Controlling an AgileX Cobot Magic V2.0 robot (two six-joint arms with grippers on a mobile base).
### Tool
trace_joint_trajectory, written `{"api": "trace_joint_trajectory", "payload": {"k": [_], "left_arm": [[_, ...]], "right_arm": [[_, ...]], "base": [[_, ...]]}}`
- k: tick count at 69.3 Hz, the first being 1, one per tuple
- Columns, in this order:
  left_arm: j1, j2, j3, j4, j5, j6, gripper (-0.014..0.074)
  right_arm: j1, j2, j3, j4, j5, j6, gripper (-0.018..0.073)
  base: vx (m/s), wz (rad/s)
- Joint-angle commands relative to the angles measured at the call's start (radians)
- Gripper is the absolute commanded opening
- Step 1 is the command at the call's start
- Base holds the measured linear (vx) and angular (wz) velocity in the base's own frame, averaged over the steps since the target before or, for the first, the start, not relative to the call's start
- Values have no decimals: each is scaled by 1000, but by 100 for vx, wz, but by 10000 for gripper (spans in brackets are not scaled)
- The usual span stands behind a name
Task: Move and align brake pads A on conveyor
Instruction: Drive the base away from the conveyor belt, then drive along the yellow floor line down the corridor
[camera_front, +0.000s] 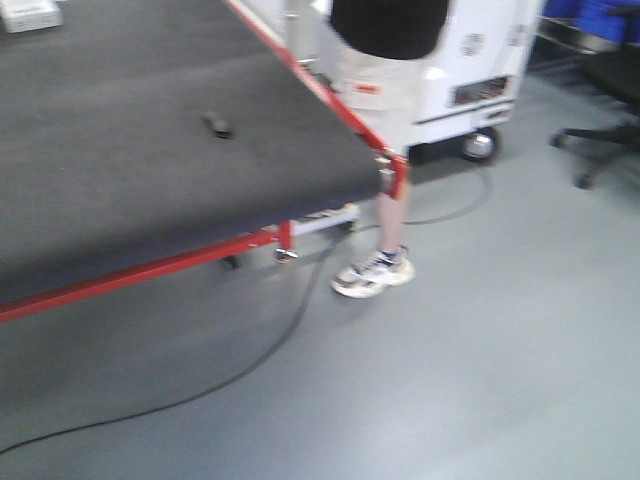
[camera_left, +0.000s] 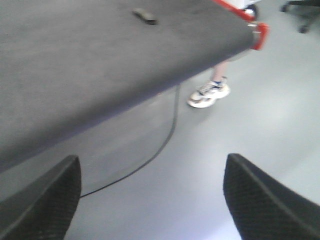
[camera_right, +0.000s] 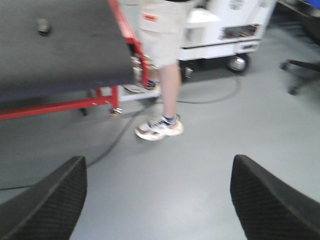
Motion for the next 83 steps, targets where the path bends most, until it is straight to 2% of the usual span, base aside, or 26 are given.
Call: {"api": "trace_joint_trajectory", "payload": {"k": [1, 59, 83], "left_arm": [[-6, 6, -20, -8, -62, 0, 540], [-6, 4, -20, -8, -62, 0, 540], [-6, 4, -20, -8, -62, 0, 540]], "right_arm": [[-4, 5, -27, -4, -69, -11, 558], [-4, 5, -27, -4, -68, -11, 558], [-4, 5, -27, -4, -68, -11, 558]], "base": [[-36, -57], [-28, -78], [-19, -60]]}}
